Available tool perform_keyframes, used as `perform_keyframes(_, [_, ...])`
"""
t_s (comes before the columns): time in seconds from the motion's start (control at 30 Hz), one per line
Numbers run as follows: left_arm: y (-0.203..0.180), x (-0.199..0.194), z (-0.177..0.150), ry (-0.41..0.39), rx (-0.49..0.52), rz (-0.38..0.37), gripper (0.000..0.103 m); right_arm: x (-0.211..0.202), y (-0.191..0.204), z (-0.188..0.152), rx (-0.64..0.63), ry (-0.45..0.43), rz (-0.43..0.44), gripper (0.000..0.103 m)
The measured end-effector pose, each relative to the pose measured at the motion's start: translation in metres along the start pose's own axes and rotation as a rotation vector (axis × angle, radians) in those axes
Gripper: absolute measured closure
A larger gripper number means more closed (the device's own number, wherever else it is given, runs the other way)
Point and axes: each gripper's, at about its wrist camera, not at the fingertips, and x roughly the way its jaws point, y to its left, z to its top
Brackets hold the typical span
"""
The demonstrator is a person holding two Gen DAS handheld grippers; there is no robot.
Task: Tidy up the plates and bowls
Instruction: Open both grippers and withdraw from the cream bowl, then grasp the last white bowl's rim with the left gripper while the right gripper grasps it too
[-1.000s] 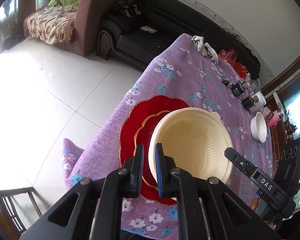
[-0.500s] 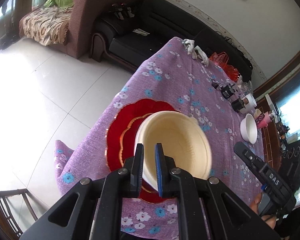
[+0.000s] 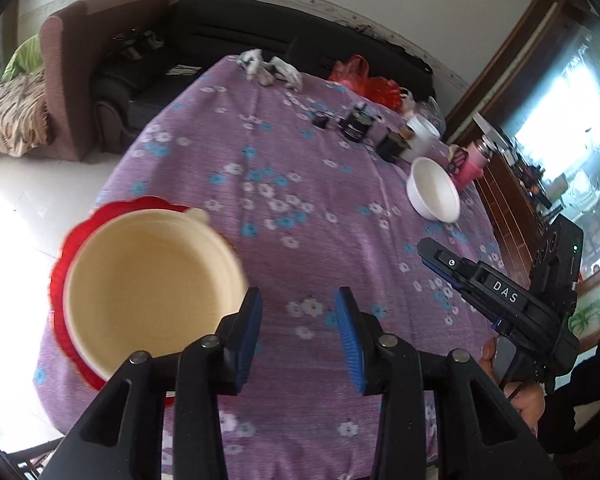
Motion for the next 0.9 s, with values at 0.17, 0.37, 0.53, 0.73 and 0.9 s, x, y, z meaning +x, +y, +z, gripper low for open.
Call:
perform_keyframes(0.17, [-0.03, 0.028, 0.008, 0.039, 0.012, -0.017, 0.066, -0.022, -0.043, 0.008, 0.058, -0.029, -0.021, 0.076])
perform_keyframes(0.37, [-0.077, 0.066, 0.038, 0.049, 0.022, -0.023, 0.061, -0.059, -0.106, 0.033, 0.147, -0.106, -0.08, 0.077])
perform_keyframes(0.53, [-0.113, 0.11, 0.067, 0.086, 0.028, -0.046, 0.06, -0.088, -0.154, 0.066, 0.199, -0.182, -0.138, 0.077])
perform_keyframes(0.73, [-0.145, 0.166, 0.097, 0.145, 0.03, -0.058, 0.06, -0.097, -0.191, 0.107, 0.239, -0.212, -0.158, 0.077])
perform_keyframes(0.9, [-0.155, 0.213, 0.115, 0.203, -0.002, -0.067, 0.061, -0.072, -0.223, 0.139, 0.301, -0.167, -0.138, 0.077])
